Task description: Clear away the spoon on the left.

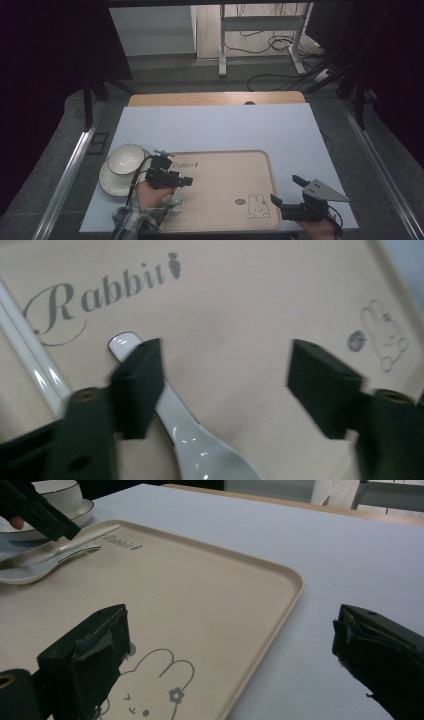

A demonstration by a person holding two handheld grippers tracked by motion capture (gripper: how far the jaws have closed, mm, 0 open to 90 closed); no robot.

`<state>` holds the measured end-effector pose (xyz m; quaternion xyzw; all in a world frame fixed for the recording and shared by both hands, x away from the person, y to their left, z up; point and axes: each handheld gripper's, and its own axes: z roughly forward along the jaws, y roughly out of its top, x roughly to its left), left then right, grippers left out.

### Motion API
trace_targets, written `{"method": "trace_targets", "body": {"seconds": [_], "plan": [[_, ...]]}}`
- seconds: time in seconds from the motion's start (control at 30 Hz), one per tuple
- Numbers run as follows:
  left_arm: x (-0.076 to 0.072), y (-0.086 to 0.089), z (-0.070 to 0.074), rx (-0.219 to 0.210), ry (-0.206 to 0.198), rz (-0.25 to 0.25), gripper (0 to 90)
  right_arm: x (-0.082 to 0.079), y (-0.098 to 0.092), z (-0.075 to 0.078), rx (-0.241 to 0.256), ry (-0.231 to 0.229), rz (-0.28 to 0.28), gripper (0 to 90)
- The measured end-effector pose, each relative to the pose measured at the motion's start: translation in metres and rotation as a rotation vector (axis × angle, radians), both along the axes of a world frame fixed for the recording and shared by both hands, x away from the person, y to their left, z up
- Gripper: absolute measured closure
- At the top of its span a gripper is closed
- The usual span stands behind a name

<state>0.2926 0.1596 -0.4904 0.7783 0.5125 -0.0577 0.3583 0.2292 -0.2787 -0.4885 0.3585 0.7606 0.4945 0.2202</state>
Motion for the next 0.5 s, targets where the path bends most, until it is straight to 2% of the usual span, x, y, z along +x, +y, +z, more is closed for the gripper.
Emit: {"method": "trace_targets", "body": {"seconds": [0.1, 0.13, 0.2, 0.27, 0.37, 0.5], "plan": [[-0.002, 0.004, 0.004, -0.026, 0.011, 0.010, 9.2, 0.000, 0.000, 0.000, 0.000, 0.000, -0.001, 1.8], [-0.002, 0.007, 0.005, -0.047, 0.012, 0.006, 7.8, 0.000, 0.000, 0.000, -0.001, 0.001, 0.000, 1.8], [-0.004, 0.010, 0.008, -0.057, 0.010, 0.029, 3.7, 0.000, 0.000, 0.000, 0.000, 0.002, 0.001, 1.8], [-0.005, 0.013, 0.011, -0.078, 0.008, 0.028, 3.4, 0.000, 0.000, 0.000, 0.000, 0.001, 0.000, 1.8], [-0.008, 0.018, 0.015, -0.086, 0.001, 0.039, 2.8, 0.000, 0.000, 0.000, -0.001, -0.001, 0.001, 1.9], [-0.012, 0.025, 0.021, -0.077, -0.016, 0.041, 3.2, 0.000, 0.000, 0.000, -0.001, 0.000, 0.000, 1.8]]}}
